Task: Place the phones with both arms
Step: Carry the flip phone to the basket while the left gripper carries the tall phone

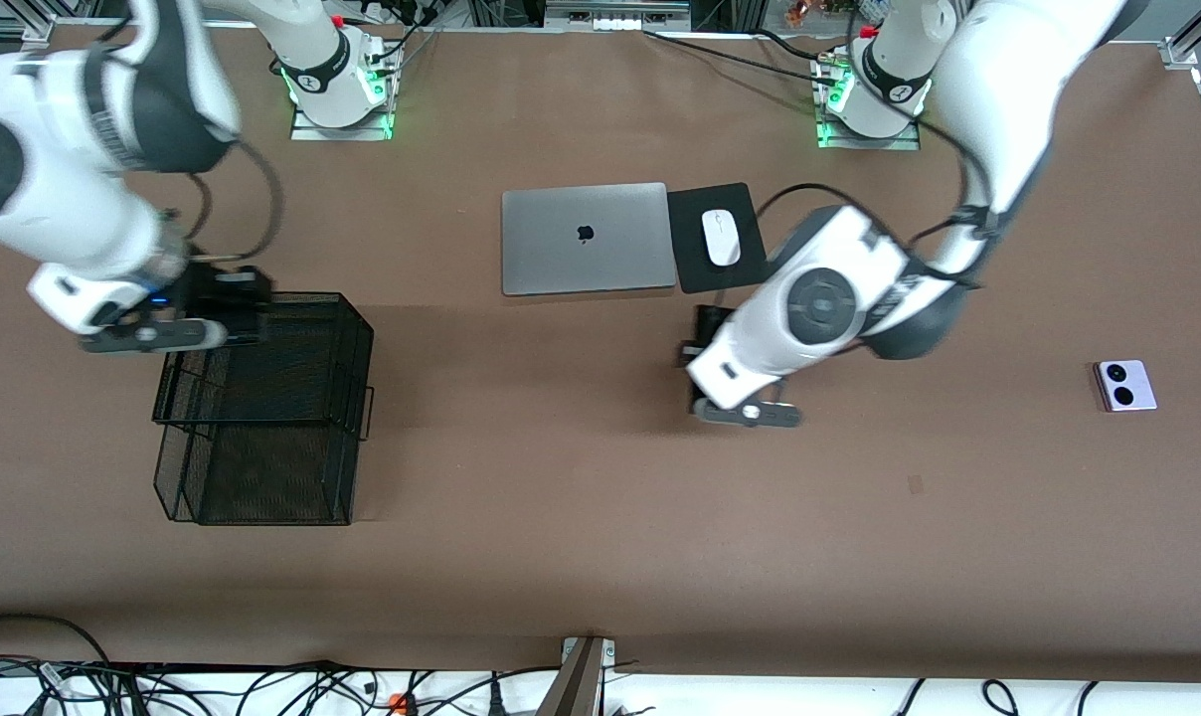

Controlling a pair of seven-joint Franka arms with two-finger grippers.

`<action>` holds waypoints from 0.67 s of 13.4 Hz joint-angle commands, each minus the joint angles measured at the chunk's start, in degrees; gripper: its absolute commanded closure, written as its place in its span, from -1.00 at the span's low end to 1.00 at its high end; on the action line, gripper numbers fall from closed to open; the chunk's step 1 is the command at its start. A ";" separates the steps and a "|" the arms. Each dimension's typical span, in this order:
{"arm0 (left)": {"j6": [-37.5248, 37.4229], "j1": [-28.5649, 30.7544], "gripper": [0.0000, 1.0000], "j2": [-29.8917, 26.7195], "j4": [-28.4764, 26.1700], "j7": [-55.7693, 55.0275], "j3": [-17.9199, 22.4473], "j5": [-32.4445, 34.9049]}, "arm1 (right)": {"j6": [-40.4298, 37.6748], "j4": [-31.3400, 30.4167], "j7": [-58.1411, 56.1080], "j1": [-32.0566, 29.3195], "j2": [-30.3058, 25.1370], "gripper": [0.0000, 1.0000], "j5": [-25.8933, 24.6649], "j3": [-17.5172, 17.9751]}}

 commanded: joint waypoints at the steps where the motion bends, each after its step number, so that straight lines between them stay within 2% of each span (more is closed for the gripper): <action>1: 7.93 -6.61 0.76 3.52 1.37 -2.30 5.26 0.06 | 9.26 -7.32 -4.82 0.84 -1.28 1.00 2.08 -2.92; 2: 10.40 -10.12 0.76 4.14 1.19 -4.57 8.24 0.14 | 12.44 -8.74 -7.18 0.31 0.20 1.00 4.70 -4.41; 5: 13.40 -21.73 0.76 5.47 1.19 -12.83 17.73 0.14 | 16.93 -8.58 -12.38 -2.68 7.58 1.00 12.97 -4.60; 6: 14.98 -24.55 0.75 6.43 1.19 -13.72 20.02 0.14 | 18.43 -8.58 -13.52 -3.90 9.34 1.00 13.78 -4.60; 8: 16.57 -25.80 0.74 7.66 1.10 -14.52 21.19 0.14 | 18.98 -8.49 -13.71 -4.61 11.02 1.00 15.71 -4.60; 9: 16.66 -25.89 0.71 8.10 1.19 -14.52 21.19 0.14 | 18.98 -8.41 -13.71 -4.70 11.72 0.90 16.85 -4.60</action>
